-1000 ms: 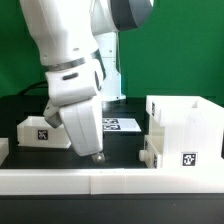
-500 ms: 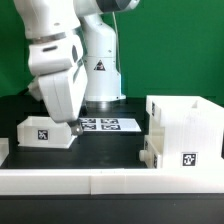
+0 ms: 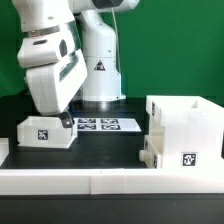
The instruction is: Assemble drawer
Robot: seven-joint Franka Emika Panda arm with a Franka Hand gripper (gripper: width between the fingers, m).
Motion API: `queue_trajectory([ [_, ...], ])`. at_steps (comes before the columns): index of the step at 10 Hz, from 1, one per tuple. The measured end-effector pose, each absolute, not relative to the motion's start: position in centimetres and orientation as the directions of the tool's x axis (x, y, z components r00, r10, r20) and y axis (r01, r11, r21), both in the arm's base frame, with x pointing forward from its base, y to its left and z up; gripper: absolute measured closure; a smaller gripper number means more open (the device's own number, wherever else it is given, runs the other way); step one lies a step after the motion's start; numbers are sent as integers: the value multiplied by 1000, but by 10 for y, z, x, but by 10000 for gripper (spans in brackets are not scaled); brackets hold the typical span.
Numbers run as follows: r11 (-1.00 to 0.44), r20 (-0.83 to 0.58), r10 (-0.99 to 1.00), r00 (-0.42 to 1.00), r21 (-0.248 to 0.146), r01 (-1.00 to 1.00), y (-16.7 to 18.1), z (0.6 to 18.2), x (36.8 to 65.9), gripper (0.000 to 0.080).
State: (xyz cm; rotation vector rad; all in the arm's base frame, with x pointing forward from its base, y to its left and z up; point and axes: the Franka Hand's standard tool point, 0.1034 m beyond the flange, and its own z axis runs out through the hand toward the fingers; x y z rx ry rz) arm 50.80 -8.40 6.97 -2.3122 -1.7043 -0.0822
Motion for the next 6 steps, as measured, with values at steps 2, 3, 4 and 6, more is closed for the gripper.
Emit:
queue_trajectory([
  [2,-391,177,887,427,-205,897,-84,70,508,151],
  [3,-464,161,851,500,-214,860,-84,70,508,151],
  [4,-570,148,790,595,-177,802,-92,72,504,151],
  [6,-710,119,675,729,-167,684,-103,75,483,151],
])
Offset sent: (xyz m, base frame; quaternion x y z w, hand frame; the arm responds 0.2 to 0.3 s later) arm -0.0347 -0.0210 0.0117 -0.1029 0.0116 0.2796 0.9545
